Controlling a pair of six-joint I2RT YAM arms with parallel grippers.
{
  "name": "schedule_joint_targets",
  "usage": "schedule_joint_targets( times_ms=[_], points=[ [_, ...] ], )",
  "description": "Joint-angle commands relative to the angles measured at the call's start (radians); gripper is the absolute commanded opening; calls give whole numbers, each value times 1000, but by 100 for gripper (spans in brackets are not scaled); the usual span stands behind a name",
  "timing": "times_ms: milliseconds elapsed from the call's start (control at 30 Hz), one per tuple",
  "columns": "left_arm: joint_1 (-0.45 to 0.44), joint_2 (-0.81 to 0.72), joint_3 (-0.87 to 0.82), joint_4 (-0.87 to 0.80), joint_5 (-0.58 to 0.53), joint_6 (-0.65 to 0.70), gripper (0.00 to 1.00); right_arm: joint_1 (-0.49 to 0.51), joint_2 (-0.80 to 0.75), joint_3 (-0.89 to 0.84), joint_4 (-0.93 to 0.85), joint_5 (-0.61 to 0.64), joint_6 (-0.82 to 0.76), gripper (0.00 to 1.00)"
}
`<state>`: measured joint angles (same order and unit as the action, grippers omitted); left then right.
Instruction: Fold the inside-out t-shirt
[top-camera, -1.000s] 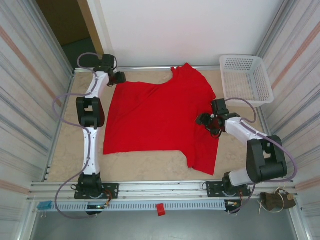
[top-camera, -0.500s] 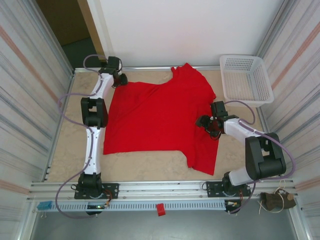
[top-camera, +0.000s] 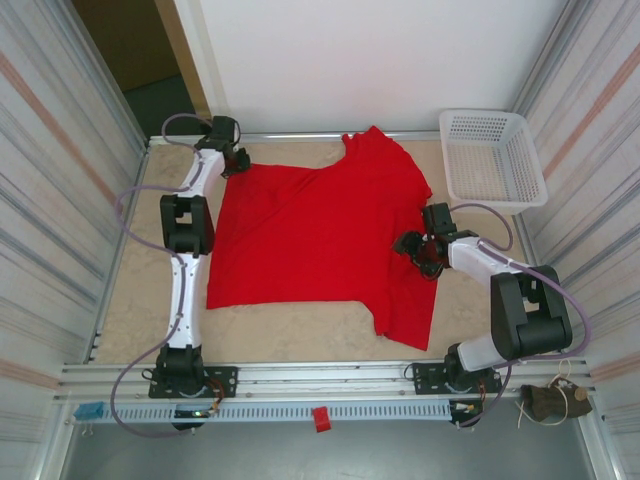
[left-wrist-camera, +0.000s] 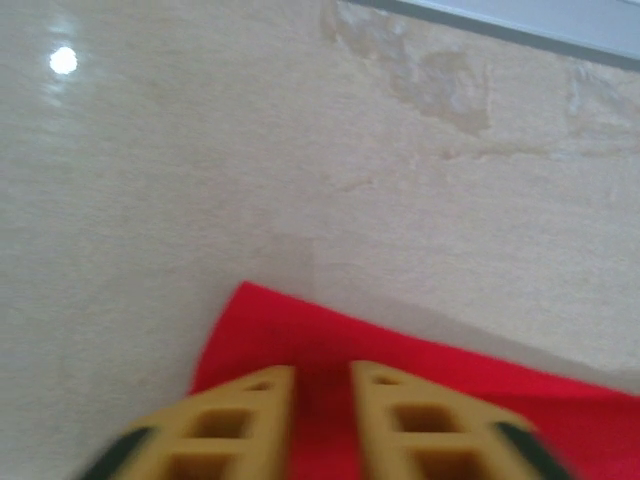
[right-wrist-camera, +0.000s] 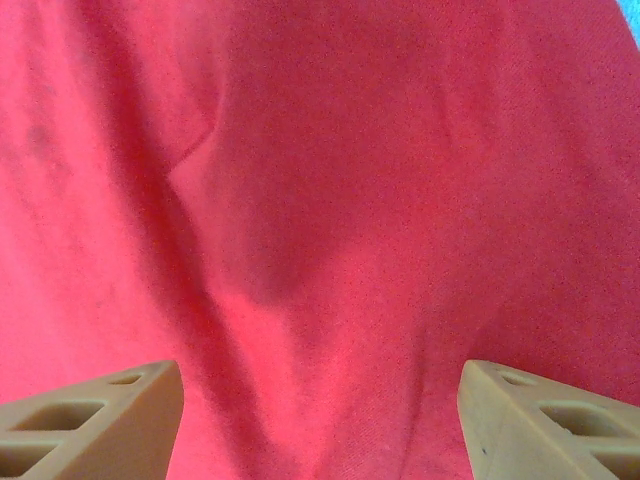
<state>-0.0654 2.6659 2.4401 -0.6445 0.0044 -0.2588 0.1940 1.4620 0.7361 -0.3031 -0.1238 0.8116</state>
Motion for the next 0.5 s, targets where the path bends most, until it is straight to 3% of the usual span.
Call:
schedule_joint_targets(
  times_ms=[0,33,200,467],
  points=[
    [9,-80,-20,32,-43,14,52,-7,-3,-14,-22,24,25,70],
    [7,-77,-14,31,-46,20,57,-7,-1,-15,-21,23,25,70],
    [3,-41,26,-9,-72,17,64,-5,-3,-15,-23,18,25,70],
    [0,-56,-21,5,-138,-23,67,-7,6,-12,-32,22,16,70]
  ],
)
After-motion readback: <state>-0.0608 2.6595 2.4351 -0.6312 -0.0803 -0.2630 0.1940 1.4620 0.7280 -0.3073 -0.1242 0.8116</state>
